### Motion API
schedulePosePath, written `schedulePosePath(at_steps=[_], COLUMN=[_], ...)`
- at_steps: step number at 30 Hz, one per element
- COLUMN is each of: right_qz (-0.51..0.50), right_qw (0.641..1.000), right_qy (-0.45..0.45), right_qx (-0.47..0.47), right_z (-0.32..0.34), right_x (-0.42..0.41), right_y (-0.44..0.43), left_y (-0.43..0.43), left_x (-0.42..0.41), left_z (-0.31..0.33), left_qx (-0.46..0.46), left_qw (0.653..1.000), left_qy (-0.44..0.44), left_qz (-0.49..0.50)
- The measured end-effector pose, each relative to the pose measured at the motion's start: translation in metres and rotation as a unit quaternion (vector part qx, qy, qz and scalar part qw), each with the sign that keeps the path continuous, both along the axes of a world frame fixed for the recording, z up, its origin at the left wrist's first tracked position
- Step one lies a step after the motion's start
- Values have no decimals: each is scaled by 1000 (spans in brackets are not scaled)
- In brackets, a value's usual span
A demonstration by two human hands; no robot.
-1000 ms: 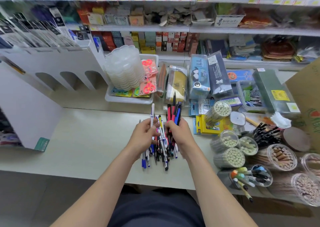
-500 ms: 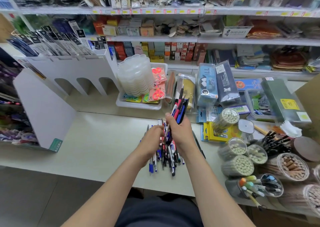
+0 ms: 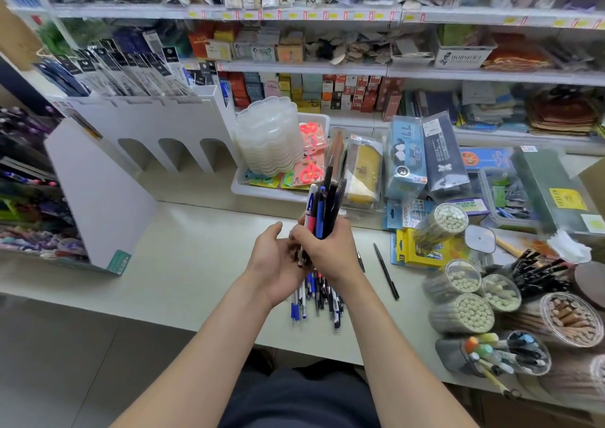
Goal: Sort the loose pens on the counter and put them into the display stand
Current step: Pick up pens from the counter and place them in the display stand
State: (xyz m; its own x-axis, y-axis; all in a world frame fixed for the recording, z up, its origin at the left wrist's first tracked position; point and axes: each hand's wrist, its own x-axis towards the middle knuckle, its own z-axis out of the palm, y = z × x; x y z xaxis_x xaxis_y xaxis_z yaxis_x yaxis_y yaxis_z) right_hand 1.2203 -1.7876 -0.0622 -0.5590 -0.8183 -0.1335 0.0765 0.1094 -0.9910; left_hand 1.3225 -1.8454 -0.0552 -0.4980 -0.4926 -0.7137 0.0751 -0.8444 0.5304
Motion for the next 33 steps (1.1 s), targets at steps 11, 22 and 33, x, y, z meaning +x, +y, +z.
schedulePosePath(at_steps=[11, 22, 33], right_qz=[137, 203, -12], right_qw=[975, 951, 946], right_qy=[121, 190, -274], right_qx=[127, 134, 172], right_z=[5, 39, 31], right_x=[40, 166, 310], right_y=[-29, -108, -170], left_y=[-49, -124, -184], left_x=[45, 170, 296], left_z=[8, 15, 39], left_qx=[-260, -203, -312], left_qw=[964, 978, 943], left_qy=[-2, 47, 19], left_qz=[-54, -27, 116])
